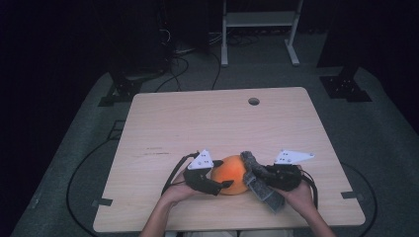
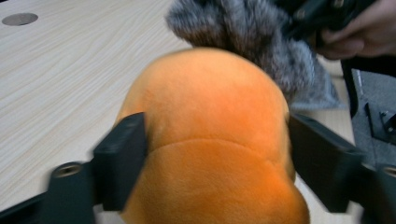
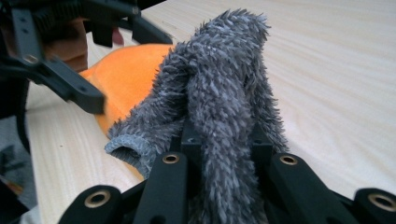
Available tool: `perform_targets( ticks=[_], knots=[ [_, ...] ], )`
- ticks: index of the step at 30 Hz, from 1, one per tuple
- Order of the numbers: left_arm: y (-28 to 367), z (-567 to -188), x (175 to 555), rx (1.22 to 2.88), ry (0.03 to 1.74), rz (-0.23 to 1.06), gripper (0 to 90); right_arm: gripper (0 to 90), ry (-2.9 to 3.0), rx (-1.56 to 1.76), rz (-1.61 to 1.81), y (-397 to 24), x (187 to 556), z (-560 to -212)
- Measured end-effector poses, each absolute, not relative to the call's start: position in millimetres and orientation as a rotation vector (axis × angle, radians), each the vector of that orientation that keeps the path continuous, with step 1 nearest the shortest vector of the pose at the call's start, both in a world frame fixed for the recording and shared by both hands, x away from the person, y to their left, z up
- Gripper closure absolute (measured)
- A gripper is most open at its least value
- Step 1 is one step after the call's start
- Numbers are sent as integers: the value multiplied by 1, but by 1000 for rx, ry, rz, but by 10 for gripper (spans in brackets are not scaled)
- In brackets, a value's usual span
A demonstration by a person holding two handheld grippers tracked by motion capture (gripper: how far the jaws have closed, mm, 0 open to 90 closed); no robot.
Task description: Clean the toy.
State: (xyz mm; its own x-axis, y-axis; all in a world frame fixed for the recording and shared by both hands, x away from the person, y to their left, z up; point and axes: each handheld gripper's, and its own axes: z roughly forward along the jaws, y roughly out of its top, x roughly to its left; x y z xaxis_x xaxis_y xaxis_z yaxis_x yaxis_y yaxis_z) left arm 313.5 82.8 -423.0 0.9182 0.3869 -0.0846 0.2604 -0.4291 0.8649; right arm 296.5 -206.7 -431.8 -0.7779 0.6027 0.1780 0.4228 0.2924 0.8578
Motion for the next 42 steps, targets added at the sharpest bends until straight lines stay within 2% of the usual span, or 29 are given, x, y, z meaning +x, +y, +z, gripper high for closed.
perform_targets(
  ticks=[1,5,6,7,9,10,11,14,16,17,18,22,28,33,36,37,39,40,42],
  knots=[
    [82,-419,315,2044,517,144,105,744,2380,940,1464,-206,294,-431],
    [79,-421,318,2078,545,110,112,744,2388,919,1446,-205,289,-430],
    [79,-424,317,2077,539,106,138,745,2391,914,1437,-205,288,-429],
    [80,-425,316,2073,512,119,242,745,2398,911,1425,-204,288,-428],
    [80,-425,315,2064,497,137,370,746,2387,912,1429,-205,287,-425],
    [81,-422,313,2046,457,179,370,746,2387,912,1429,-205,287,-425],
    [81,-418,310,2019,405,234,417,746,2340,874,1470,-206,282,-415],
    [78,-411,305,2000,309,320,411,746,2320,831,1493,-200,280,-407],
    [78,-413,307,2037,307,330,376,746,2327,836,1478,-198,282,-409],
    [80,-418,310,2048,333,305,376,746,2341,849,1475,-198,284,-412],
    [87,-422,315,2031,379,242,285,746,2367,874,1481,-196,289,-424],
    [99,-426,320,2043,455,201,224,743,2385,906,1464,-199,294,-432],
    [104,-431,319,2050,444,190,227,743,2408,996,1386,-211,300,-442],
    [101,-432,315,2068,381,202,258,743,2362,943,1497,-208,295,-427],
    [102,-430,316,2062,388,200,230,741,2393,933,1455,-203,297,-434],
    [102,-428,319,2052,440,186,170,740,2399,969,1472,-207,300,-440],
    [103,-428,321,2051,470,172,156,740,2405,984,1459,-209,301,-440],
    [103,-428,321,2052,474,165,157,740,2418,1003,1407,-211,302,-442],
    [103,-429,320,2053,445,170,230,742,2432,1022,1364,-215,303,-446]
  ],
)
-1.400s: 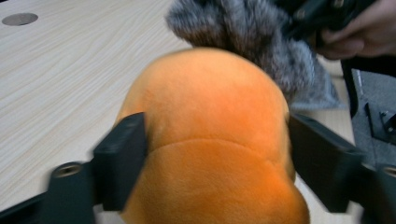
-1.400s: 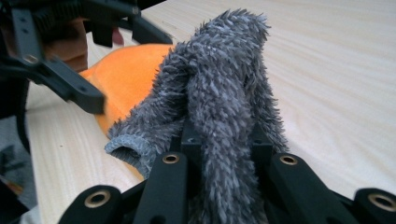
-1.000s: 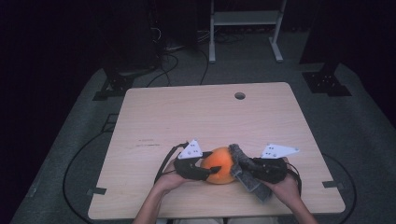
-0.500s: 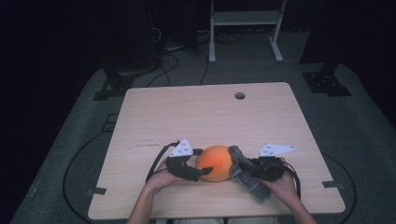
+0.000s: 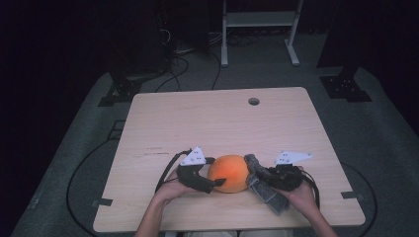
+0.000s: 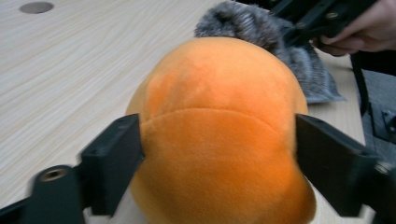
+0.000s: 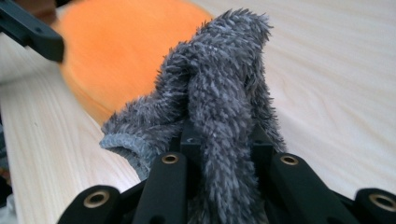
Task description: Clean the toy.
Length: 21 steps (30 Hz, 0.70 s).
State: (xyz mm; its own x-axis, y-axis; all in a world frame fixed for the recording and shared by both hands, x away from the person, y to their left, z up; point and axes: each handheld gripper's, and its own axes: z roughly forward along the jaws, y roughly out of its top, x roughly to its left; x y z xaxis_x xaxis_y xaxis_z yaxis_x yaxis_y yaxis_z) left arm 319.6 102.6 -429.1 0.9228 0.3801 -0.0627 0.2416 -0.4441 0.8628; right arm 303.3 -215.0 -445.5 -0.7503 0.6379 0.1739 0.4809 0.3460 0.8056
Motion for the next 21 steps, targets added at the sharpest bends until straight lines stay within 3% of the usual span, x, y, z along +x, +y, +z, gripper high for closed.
perform_targets(
  ticks=[4,6,8,9,11,13,16,21],
  knots=[
    [101,-426,317,2056,390,204,313,743,2374,927,1505,-210,292,-425],
    [97,-426,315,2055,357,214,312,742,2373,892,1524,-206,291,-421],
    [98,-426,314,2053,365,223,273,740,2400,853,1483,-198,290,-422],
    [101,-425,318,2047,438,201,178,740,2407,870,1495,-199,293,-430],
    [102,-425,322,2041,503,166,143,740,2409,908,1491,-204,296,-433],
    [102,-426,322,2046,501,143,152,740,2414,925,1443,-207,297,-435],
    [99,-426,318,2059,450,173,289,743,2400,951,1398,-213,296,-432],
    [85,-423,305,2069,290,238,303,743,2371,787,1537,-197,283,-405]
  ],
)
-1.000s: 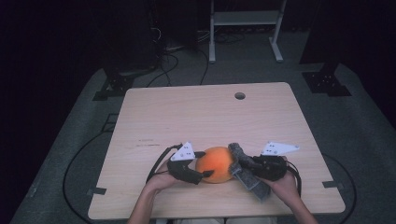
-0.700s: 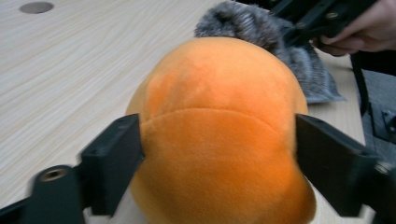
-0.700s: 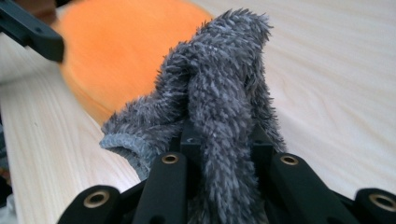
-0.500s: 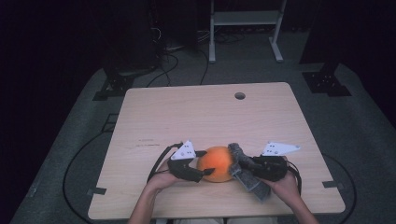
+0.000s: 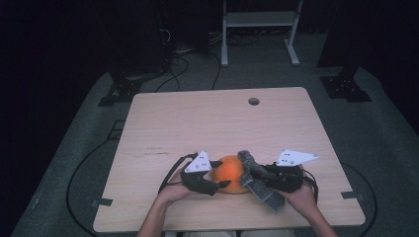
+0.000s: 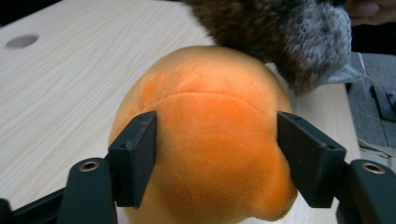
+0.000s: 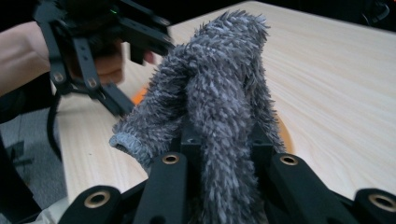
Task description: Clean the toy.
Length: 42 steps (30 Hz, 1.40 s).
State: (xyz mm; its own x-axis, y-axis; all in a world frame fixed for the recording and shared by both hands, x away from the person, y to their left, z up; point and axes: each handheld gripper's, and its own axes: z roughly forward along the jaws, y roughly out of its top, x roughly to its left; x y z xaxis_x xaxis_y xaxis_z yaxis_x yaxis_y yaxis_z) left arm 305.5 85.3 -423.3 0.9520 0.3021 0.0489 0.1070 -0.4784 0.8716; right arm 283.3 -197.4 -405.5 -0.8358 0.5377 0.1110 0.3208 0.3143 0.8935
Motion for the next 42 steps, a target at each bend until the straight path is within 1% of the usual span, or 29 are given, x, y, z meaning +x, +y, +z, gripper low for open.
perform_targets(
  ticks=[1,3,4,5,6,9,10,12,14,16,18,19,20,21,22,23,24,25,27,28,29,30,34,37,38,39,40,41,42],
  knots=[
    [84,-423,305,2076,286,248,282,743,2385,775,1492,-193,283,-407],
    [84,-422,305,2086,299,252,190,743,2396,773,1458,-191,284,-410],
    [85,-422,308,2089,347,243,138,743,2409,805,1482,-195,289,-420],
    [86,-422,310,2093,384,235,112,743,2410,828,1495,-199,291,-422],
    [89,-424,315,2070,466,171,112,743,2408,855,1485,-203,292,-423],
    [89,-425,316,2070,456,146,217,743,2409,887,1428,-208,293,-424],
    [88,-425,313,2073,426,187,217,744,2412,896,1411,-209,293,-423],
    [87,-420,308,2055,356,255,327,745,2388,841,1422,-208,286,-411],
    [85,-419,306,2062,327,272,339,745,2390,797,1461,-205,283,-404],
    [78,-418,301,2072,252,297,341,745,2409,697,1515,-192,276,-391],
    [76,-417,297,2085,213,323,318,744,2449,645,1431,-176,274,-389],
    [78,-417,298,2086,242,317,285,745,2464,649,1412,-175,276,-393],
    [79,-418,301,2077,294,303,229,745,2467,659,1426,-176,279,-398],
    [79,-418,301,2077,294,303,164,745,2467,659,1426,-176,279,-398],
    [81,-419,306,2074,383,262,164,746,2472,684,1448,-178,281,-404],
    [81,-422,310,2071,423,214,117,746,2477,703,1466,-181,282,-408],
    [81,-426,312,2064,421,172,124,746,2483,712,1465,-186,282,-410],
    [81,-426,312,2064,421,172,142,746,2483,712,1465,-186,282,-410],
    [78,-426,310,2064,401,189,218,746,2489,715,1432,-187,280,-407],
    [77,-423,306,2064,339,236,253,748,2473,711,1433,-187,277,-400],
    [77,-423,306,2064,339,236,277,748,2473,711,1433,-187,277,-400],
    [76,-423,301,2080,273,256,285,748,2461,686,1496,-186,274,-391],
    [77,-423,299,2115,232,286,287,747,2455,637,1451,-178,272,-386],
    [86,-426,305,2127,281,277,289,747,2450,690,1363,-185,281,-400],
    [90,-429,309,2135,319,255,267,746,2450,763,1389,-194,286,-412],
    [90,-429,309,2135,319,255,237,746,2450,763,1389,-194,286,-412],
    [91,-430,310,2148,332,261,237,746,2449,767,1379,-195,286,-415],
    [90,-429,311,2159,334,254,175,746,2445,734,1347,-192,282,-416],
    [92,-426,310,2137,319,219,163,746,2443,725,1335,-190,281,-415]
  ],
)
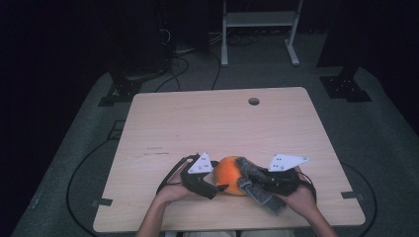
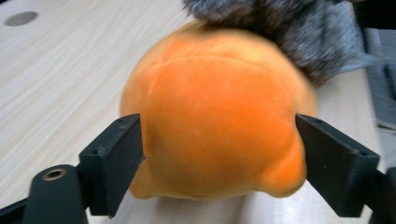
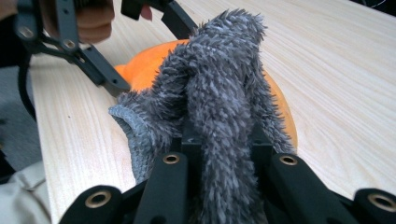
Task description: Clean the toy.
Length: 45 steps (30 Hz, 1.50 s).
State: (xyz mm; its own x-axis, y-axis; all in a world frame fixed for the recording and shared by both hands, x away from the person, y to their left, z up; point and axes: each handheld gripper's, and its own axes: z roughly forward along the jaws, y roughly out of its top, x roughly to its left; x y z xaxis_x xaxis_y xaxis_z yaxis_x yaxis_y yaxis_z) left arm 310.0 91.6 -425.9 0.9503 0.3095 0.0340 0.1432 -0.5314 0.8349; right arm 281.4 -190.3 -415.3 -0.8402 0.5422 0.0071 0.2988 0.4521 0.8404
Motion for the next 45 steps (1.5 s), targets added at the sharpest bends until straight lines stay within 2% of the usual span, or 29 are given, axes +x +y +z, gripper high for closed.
perform_targets(
  ticks=[1,2,5,7,14,18,20,23,25,26,27,28,30,33,38,42,45],
  knots=[
    [92,-426,310,2137,319,219,154,746,2443,725,1335,-190,281,-415],
    [93,-422,309,2039,332,161,153,745,2436,715,1327,-188,280,-415],
    [92,-421,309,2024,346,159,161,744,2437,708,1345,-186,280,-417],
    [86,-429,311,2142,369,213,184,743,2438,721,1377,-189,281,-419],
    [91,-435,309,2176,339,200,196,742,2440,870,1342,-213,291,-431],
    [94,-433,311,2165,349,169,177,742,2418,855,1353,-207,288,-422],
    [95,-436,308,2193,302,197,199,742,2404,801,1450,-198,285,-413],
    [96,-435,309,2203,301,188,199,742,2424,770,1416,-191,284,-413],
    [96,-433,311,2178,322,150,165,742,2430,772,1405,-190,284,-418],
    [96,-431,313,2128,360,100,124,741,2440,776,1425,-192,283,-423],
    [95,-430,315,2078,401,79,124,741,2440,776,1425,-192,283,-423],
    [92,-429,316,2055,429,82,106,741,2442,776,1439,-193,281,-425],
    [87,-431,315,2101,443,154,143,739,2446,746,1432,-191,279,-426],
    [88,-431,313,2115,436,178,194,740,2448,763,1423,-195,281,-427],
    [90,-435,311,2155,412,191,201,742,2434,918,1300,-216,290,-441],
    [89,-435,310,2180,391,211,199,742,2388,899,1474,-213,286,-430],
    [93,-436,309,2197,372,212,199,740,2400,847,1463,-202,285,-432]
  ],
)
